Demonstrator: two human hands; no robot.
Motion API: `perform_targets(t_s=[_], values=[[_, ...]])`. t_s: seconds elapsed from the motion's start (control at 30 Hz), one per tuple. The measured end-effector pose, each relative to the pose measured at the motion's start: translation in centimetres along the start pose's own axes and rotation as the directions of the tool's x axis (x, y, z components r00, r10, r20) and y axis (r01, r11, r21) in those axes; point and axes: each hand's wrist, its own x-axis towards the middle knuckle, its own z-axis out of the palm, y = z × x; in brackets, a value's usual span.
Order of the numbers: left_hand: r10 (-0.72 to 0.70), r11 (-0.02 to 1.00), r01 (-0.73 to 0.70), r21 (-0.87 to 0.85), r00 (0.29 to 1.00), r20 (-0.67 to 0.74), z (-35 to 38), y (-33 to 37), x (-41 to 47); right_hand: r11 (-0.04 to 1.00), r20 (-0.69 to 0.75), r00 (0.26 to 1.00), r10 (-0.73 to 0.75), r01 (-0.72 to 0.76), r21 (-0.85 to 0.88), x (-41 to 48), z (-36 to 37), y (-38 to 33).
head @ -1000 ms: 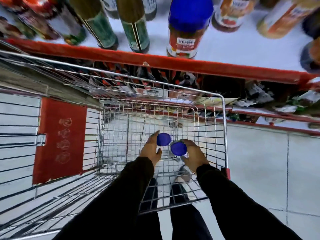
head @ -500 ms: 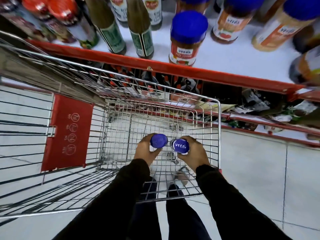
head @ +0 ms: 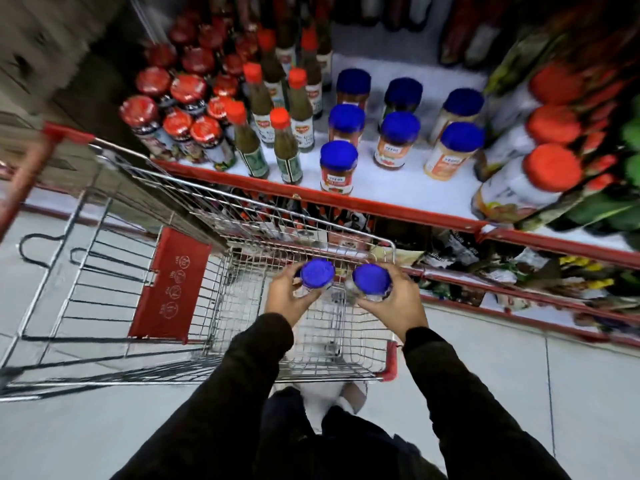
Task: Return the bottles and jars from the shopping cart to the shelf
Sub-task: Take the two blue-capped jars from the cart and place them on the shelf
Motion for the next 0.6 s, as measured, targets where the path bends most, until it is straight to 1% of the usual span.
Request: perform_targets(t_s=[0.13, 0.23, 0.3, 0.37, 0.5, 0.6], values=[[0.141, 0.990, -0.142, -0.018, 0.988, -0.057, 0.4, 4.2, 0.8, 0.998, -0.129, 0.990, -0.050, 0.055, 0.031, 0.7, -4.0, -1.0], [0.265, 0.961, -0.271, -0.056, 0.959, -0.098, 1.2, 8.0, 1.5, 0.991, -0.275, 0.958, -0.081, 0.108, 0.083, 1.5, -7.1, -1.9], [0.287, 0.948, -0.297, -0.113, 0.953, -0.097, 2.0, 10.5, 2.3, 0.986, -0.350, 0.932, -0.091, 0.133, 0.097, 2.5, -9.0, -2.3], [0.322, 0.936, -0.335, -0.106, 0.939, -0.122, 2.8, 13.1, 3.3, 0.984, -0.406, 0.909, -0.092, 0.147, 0.105, 3.7, -10.7, -2.6], [0.384, 0.917, -0.395, -0.053, 0.912, -0.145, 4.5, 17.2, 5.4, 0.985, -0.464, 0.881, -0.094, 0.150, 0.085, 6.1, -13.3, -2.9], [0.353, 0.931, -0.361, -0.059, 0.929, -0.114, 5.7, 18.7, 7.2, 0.988, -0.445, 0.892, -0.083, 0.131, 0.077, 7.7, -14.4, -2.8]])
